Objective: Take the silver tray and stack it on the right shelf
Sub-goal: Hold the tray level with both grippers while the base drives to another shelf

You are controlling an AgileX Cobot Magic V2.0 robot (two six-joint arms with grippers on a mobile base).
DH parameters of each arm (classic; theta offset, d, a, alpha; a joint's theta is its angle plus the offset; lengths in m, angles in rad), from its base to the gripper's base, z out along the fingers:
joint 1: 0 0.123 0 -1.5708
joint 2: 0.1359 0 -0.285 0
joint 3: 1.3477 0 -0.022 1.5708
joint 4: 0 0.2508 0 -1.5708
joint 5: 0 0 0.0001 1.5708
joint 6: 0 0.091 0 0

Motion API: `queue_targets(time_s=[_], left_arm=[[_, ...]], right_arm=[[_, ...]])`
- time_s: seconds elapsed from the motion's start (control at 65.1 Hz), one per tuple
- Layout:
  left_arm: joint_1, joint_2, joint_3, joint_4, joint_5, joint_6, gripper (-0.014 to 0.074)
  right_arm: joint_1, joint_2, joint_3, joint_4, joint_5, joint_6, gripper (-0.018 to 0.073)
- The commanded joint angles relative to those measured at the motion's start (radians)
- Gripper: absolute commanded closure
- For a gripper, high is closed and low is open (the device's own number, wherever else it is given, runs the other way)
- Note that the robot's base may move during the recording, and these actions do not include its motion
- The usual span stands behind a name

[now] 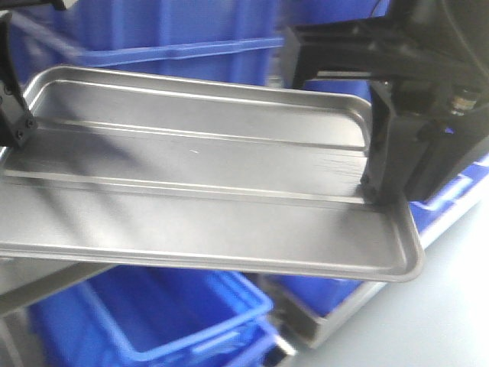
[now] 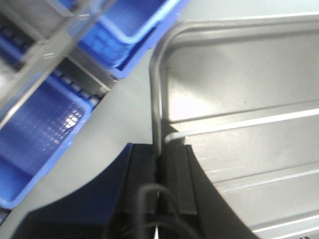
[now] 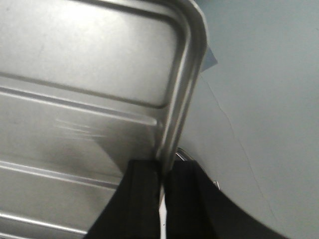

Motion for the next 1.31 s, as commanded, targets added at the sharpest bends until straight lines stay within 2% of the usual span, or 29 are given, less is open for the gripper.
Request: queue_targets(time_s=[0.0, 1.29], left_arm=[[-0.013, -0.017, -0.029, 0.010, -0.022, 0.023, 0.0690], [-0.013, -0.017, -0.029, 0.010, -0.020, 0.023, 0.0690]], right_arm=[[0.004, -0.033, -0.026, -0.038, -0.038, -0.025, 0.0503], [0.004, -0.033, -0.026, -0.038, -0.034, -0.025, 0.0503]])
